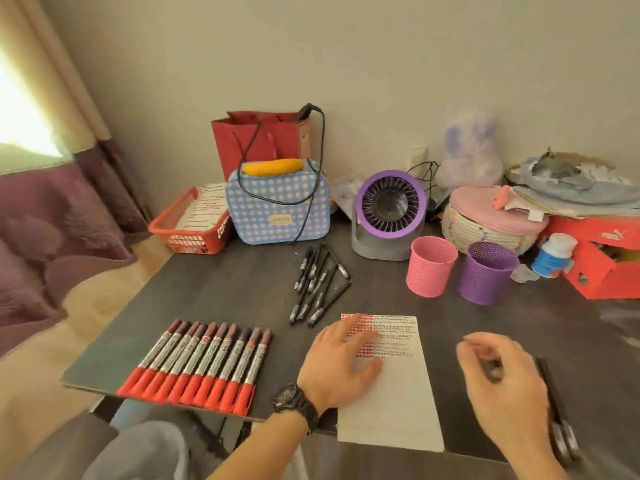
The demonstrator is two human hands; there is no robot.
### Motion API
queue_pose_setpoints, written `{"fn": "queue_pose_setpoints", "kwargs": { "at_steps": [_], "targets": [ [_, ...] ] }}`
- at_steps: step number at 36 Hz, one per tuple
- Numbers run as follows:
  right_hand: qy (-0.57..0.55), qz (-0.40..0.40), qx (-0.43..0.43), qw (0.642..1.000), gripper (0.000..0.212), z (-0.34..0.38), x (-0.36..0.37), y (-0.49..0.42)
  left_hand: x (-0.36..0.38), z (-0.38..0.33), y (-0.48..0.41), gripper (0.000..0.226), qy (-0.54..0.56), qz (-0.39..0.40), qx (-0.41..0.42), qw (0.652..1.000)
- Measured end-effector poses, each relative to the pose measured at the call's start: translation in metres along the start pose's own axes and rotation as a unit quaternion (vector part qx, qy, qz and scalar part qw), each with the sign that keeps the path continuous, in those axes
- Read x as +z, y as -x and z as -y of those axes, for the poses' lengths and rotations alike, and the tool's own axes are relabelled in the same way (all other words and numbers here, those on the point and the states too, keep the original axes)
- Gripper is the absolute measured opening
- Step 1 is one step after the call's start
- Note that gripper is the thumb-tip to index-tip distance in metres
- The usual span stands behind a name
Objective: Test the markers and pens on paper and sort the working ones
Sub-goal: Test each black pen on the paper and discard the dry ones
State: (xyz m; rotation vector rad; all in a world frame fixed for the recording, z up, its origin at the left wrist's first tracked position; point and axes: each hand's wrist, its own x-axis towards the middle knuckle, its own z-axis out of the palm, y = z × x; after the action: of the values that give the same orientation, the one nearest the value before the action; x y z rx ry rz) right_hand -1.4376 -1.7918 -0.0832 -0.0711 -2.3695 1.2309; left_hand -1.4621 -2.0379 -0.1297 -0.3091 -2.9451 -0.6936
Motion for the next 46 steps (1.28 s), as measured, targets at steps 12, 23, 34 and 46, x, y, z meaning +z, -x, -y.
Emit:
{"fn": "queue_pose_setpoints", "kwargs": {
  "at_steps": [12, 23, 34, 46],
  "targets": [
    [0.194, 0.227, -0.074, 0.951, 0.042, -0.013, 0.088, -0.001, -0.053, 0.022, -0.018, 0.039, -0.102, -0.141, -0.194, 0.965],
    [0.2, 0.224, -0.066, 0.951, 0.042, -0.018, 0.093, 0.0, -0.094, 0.055, -0.046, 0.028, -0.195, 0.079, -0.258, 0.943],
    [0.183, 0.221, -0.039, 0.957, 0.034, -0.011, 0.088, -0.003, -0.131, 0.061, -0.024, 0.018, -0.136, -0.023, -0.261, 0.956],
    [-0.16, 0.129, 0.023, 0.978, 0.042, 0.035, 0.067, 0.003, -0.098, 0.007, 0.025, 0.007, 0.158, -0.078, -0.002, 0.984]
  ]
}}
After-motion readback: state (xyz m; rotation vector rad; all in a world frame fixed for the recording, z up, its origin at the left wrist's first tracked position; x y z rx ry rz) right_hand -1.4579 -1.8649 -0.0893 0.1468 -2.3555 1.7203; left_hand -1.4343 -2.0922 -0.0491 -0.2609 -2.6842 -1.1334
